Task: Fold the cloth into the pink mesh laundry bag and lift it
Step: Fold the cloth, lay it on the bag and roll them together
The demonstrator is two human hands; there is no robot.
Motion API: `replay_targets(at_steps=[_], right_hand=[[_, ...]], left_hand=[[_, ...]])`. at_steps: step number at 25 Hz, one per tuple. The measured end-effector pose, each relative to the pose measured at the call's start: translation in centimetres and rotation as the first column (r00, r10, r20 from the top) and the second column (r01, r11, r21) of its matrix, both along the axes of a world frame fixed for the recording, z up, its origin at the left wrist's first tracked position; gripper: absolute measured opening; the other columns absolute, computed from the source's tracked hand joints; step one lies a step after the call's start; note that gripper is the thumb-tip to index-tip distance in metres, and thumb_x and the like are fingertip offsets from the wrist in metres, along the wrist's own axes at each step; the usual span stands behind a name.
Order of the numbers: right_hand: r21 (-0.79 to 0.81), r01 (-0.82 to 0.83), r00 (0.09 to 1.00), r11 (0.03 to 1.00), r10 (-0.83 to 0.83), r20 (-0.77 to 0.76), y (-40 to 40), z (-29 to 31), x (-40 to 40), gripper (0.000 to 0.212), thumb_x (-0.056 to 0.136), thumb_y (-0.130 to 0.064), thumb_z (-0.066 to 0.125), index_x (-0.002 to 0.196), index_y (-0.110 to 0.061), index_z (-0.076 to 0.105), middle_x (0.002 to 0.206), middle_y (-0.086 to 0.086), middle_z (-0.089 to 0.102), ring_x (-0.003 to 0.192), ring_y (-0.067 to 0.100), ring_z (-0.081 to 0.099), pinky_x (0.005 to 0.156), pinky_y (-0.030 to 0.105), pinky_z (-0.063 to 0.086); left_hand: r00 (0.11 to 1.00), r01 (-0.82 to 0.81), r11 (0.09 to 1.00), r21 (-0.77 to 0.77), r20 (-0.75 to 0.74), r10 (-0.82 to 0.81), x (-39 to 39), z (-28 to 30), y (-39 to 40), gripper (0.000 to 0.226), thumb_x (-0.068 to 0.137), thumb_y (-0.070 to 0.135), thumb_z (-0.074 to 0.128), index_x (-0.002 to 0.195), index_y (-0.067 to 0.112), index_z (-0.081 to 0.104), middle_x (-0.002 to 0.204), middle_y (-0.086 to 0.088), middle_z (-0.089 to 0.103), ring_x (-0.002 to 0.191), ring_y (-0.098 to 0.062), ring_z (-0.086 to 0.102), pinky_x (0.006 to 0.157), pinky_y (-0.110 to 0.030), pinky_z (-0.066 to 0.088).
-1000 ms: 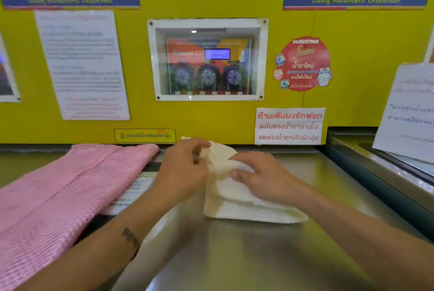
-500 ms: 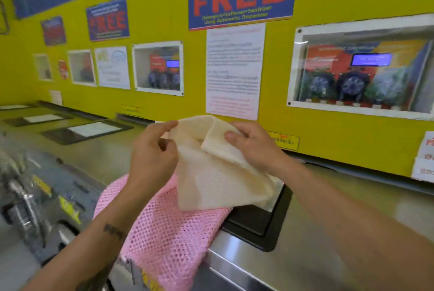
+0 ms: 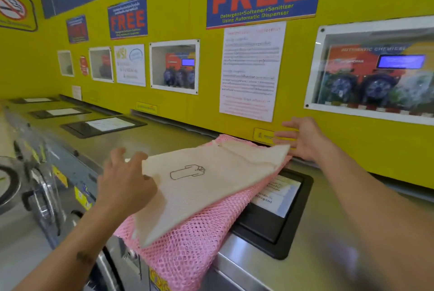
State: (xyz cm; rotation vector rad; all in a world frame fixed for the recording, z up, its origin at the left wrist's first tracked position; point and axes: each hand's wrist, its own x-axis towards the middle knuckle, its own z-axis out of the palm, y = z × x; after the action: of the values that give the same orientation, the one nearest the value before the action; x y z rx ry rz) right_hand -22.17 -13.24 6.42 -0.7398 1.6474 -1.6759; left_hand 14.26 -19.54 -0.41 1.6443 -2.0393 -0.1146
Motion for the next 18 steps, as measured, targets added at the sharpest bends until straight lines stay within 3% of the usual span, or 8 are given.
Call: replay_targets(at_steps=[1, 3, 5, 6, 8, 11, 13, 18], right_hand=[[0.054, -0.021, 0.998, 0.998, 0.024, -0.057, 0.6, -0.1, -0.1, 0.036, 0.098, -0.033, 0.046, 0.123, -0.011, 0.060, 0.113, 0.016, 0.067, 0.099, 0.034, 0.067, 0.093, 0.045, 0.051], [0.187, -0.028, 0.928, 0.982, 0.095, -0.361, 1.2, -1.3, 0.5, 0.034, 0.095, -0.027, 0.057, 0.125, -0.011, 0.061, 0.120, 0.009, 0.064, 0.096, 0.024, 0.065, 0.080, 0.033, 0.051], [0.355, -0.024, 0.670, 0.935, 0.279, -0.688, 1.5, -2.8, 1.6, 0.039, 0.089, -0.023, 0.065, 0.128, -0.018, 0.062, 0.122, -0.001, 0.058, 0.105, 0.018, 0.059, 0.078, 0.029, 0.046], [0.444, -0.012, 0.543, 0.896, 0.378, -0.750, 1.4, -3.6, 2.0, 0.043, 0.086, -0.022, 0.067, 0.129, -0.022, 0.061, 0.121, -0.004, 0.054, 0.109, 0.018, 0.056, 0.082, 0.029, 0.045], [0.526, 0.036, 0.428, 0.850, 0.462, -0.777, 1.0, -4.7, 2.7, 0.046, 0.081, -0.012, 0.065, 0.125, -0.027, 0.061, 0.117, -0.005, 0.051, 0.108, 0.018, 0.055, 0.083, 0.030, 0.048], [0.361, 0.084, 0.418, 0.929, 0.296, -0.859, -0.3, -4.3, 3.5, 0.049, 0.077, 0.007, 0.053, 0.112, -0.025, 0.066, 0.113, -0.002, 0.053, 0.107, 0.021, 0.054, 0.079, 0.032, 0.046], [0.260, 0.122, 0.348, 0.958, 0.204, -0.915, -1.5, -3.4, 3.4, 0.048, 0.075, 0.011, 0.054, 0.106, -0.023, 0.067, 0.111, 0.001, 0.055, 0.107, 0.024, 0.053, 0.077, 0.029, 0.041], [0.250, 0.347, -0.100, 0.904, 0.301, -0.948, -2.2, -2.6, 5.6, 0.040, 0.085, -0.009, 0.058, 0.123, -0.020, 0.062, 0.120, 0.009, 0.051, 0.115, 0.031, 0.045, 0.084, 0.038, 0.041]], left_hand=[[0.996, 0.084, 0.995, -0.055, -0.002, -0.084, -0.7, 0.1, 0.2, 0.050, 0.085, 0.027, 0.055, 0.135, 0.029, 0.048, 0.150, -0.010, 0.029, 0.133, -0.034, 0.038, 0.105, -0.052, 0.037], [0.952, 0.305, 0.952, 0.004, 0.015, -0.305, -2.1, 0.1, 0.5, 0.046, 0.089, 0.035, 0.053, 0.135, 0.034, 0.050, 0.150, -0.002, 0.036, 0.134, -0.026, 0.040, 0.110, -0.048, 0.035], [0.913, 0.378, 0.902, 0.208, 0.076, -0.400, -3.4, -0.7, 0.6, 0.048, 0.092, 0.043, 0.045, 0.139, 0.039, 0.044, 0.152, 0.003, 0.037, 0.135, -0.023, 0.039, 0.113, -0.046, 0.031], [0.909, 0.354, 0.898, 0.261, 0.131, -0.396, -3.7, -1.0, 0.5, 0.049, 0.093, 0.047, 0.040, 0.141, 0.041, 0.040, 0.153, 0.004, 0.036, 0.135, -0.023, 0.039, 0.113, -0.047, 0.029], [0.912, 0.301, 0.921, 0.247, 0.207, -0.354, -4.1, -1.2, 0.4, 0.050, 0.093, 0.050, 0.034, 0.143, 0.044, 0.036, 0.152, 0.004, 0.037, 0.134, -0.024, 0.038, 0.112, -0.050, 0.025], [0.911, 0.293, 0.927, 0.234, 0.225, -0.345, -4.3, -0.6, 0.7, 0.051, 0.093, 0.055, 0.033, 0.143, 0.044, 0.036, 0.149, 0.002, 0.039, 0.134, -0.026, 0.036, 0.111, -0.052, 0.023], [0.907, 0.327, 0.917, 0.230, 0.197, -0.373, -4.2, -0.4, 0.8, 0.049, 0.094, 0.056, 0.033, 0.141, 0.044, 0.040, 0.145, 0.002, 0.043, 0.132, -0.026, 0.038, 0.110, -0.051, 0.023], [0.872, 0.485, 0.863, 0.139, -0.005, -0.489, -1.0, 0.0, 1.0, 0.034, 0.098, 0.035, 0.041, 0.129, 0.046, 0.051, 0.129, 0.009, 0.055, 0.121, -0.018, 0.049, 0.107, -0.051, 0.030]])
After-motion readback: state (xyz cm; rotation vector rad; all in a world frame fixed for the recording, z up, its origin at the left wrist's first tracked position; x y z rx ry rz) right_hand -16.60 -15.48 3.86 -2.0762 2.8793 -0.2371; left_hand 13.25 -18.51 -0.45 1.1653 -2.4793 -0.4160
